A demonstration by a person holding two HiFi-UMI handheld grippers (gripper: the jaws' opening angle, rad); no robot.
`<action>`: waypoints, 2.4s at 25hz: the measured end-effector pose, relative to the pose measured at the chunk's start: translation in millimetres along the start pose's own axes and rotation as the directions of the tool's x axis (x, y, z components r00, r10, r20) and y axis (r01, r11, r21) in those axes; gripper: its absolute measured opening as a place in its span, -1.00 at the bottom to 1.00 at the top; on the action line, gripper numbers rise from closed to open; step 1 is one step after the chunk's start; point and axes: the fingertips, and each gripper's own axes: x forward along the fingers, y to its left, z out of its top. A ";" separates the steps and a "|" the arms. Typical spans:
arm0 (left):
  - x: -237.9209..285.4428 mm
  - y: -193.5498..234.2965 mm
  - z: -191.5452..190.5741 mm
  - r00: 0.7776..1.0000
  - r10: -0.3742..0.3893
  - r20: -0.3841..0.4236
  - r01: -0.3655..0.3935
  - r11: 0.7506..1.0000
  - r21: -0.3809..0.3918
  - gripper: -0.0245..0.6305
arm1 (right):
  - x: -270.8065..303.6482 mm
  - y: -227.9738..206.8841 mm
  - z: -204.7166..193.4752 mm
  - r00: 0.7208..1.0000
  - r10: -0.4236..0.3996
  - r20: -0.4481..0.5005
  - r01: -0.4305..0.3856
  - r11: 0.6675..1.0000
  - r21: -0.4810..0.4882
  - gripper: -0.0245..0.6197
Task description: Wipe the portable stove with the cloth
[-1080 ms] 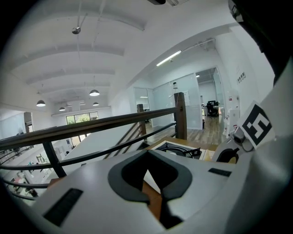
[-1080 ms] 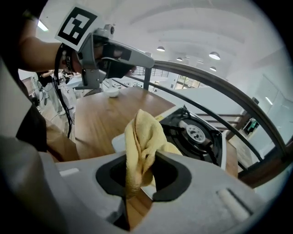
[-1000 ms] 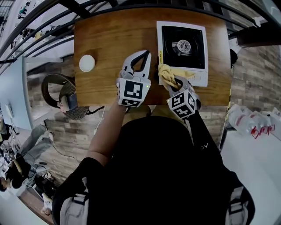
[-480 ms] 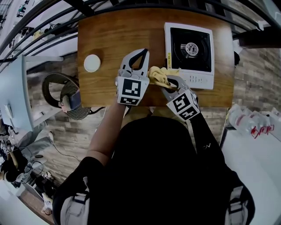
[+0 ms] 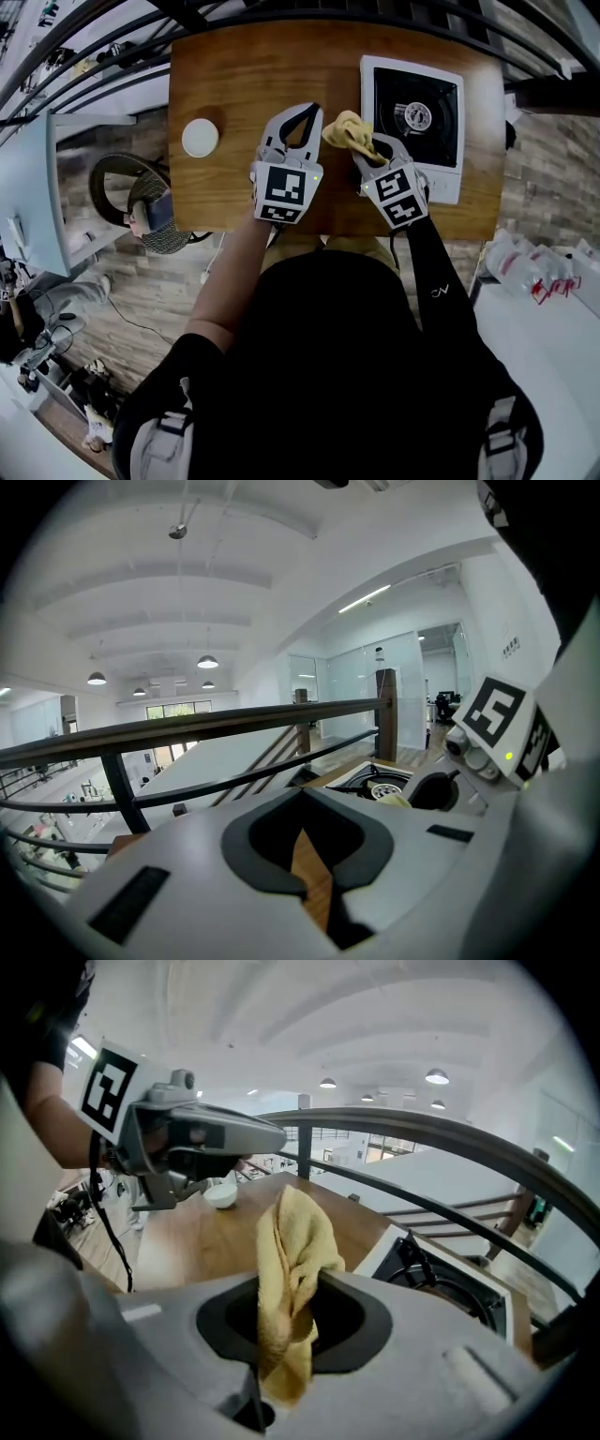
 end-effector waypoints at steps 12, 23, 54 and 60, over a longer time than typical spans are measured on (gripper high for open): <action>51.0 27.5 14.0 1.000 0.027 0.001 -0.027 1.000 -0.004 -0.91 | 55.7 -118.5 46.2 0.992 -0.129 0.003 0.129 0.991 0.025 -0.67; 72.1 45.6 17.6 1.000 0.006 0.009 -0.006 0.999 -0.033 -0.91 | 39.3 -145.4 93.9 0.960 -0.243 0.142 0.231 0.968 0.097 -0.68; 61.5 -57.0 30.7 0.996 0.088 -0.015 -0.088 0.996 -0.025 -0.91 | -42.2 -104.4 26.5 0.970 -0.067 0.233 0.006 0.968 0.252 -0.67; 46.7 -63.0 26.3 0.994 0.112 -0.003 -0.112 0.993 -0.031 -0.91 | -35.7 -113.5 -31.2 0.989 -0.116 0.090 0.089 0.962 0.259 -0.67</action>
